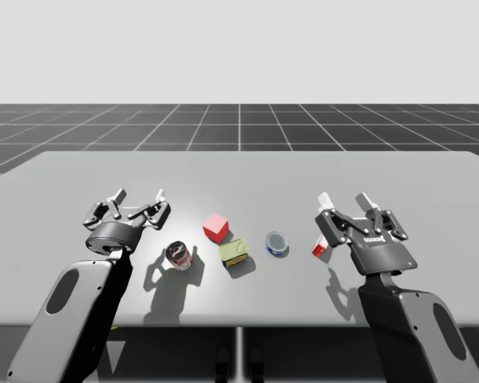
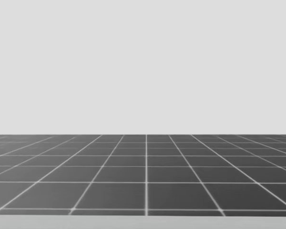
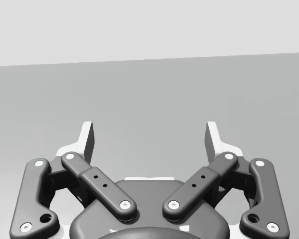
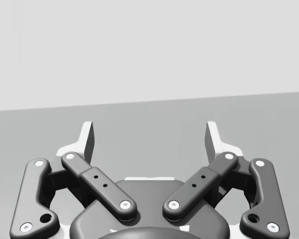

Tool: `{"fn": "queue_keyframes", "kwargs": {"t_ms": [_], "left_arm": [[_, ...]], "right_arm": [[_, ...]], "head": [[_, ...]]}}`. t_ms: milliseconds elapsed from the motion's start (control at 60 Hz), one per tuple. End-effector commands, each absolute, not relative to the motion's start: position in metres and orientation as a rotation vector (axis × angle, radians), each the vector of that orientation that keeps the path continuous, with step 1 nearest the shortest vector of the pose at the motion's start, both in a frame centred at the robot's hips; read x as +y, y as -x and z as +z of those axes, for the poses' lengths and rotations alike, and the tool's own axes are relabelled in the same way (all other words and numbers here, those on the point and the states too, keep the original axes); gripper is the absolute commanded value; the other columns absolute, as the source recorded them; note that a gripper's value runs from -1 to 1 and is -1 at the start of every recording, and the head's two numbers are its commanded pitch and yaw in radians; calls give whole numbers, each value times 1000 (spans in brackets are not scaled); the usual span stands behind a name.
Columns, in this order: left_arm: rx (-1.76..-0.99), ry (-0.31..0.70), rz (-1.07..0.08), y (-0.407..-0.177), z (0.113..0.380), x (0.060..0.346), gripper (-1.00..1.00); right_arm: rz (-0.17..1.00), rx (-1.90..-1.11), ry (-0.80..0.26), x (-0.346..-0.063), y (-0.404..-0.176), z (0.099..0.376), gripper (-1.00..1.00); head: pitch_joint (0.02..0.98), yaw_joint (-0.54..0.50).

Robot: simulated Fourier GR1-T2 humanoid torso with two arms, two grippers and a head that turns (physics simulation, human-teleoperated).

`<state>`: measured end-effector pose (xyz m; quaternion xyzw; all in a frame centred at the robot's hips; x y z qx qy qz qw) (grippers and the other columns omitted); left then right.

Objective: Find the red cube and pick it up.

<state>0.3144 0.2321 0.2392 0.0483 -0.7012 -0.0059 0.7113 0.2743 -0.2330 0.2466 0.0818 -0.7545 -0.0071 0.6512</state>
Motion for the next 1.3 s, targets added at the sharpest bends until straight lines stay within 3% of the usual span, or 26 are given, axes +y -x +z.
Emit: {"fn": "queue_keyframes", "kwargs": {"t_ms": [17, 267, 783, 1167, 1300], "left_arm": [[-1555, -108, -14, -314, 239, 232, -1000], [-1555, -106, -14, -314, 239, 232, -1000], [-1553, -106, -20, -315, 239, 231, -1000], [-1549, -104, -31, -315, 237, 229, -1000], [-1548, -103, -32, -315, 237, 229, -1000]], "right_arm": [[-23, -1683, -202, -232, -271, 246, -1000], [-22, -1688, -203, -234, -273, 248, -1000], [-18, -1692, -195, -232, -273, 248, -1000], [-17, -1685, -203, -232, -273, 247, -1000], [-17, -1685, -203, -231, -273, 247, -1000]], "head": [[52, 16], [113, 22], [555, 85], [789, 133], [801, 138]]}}
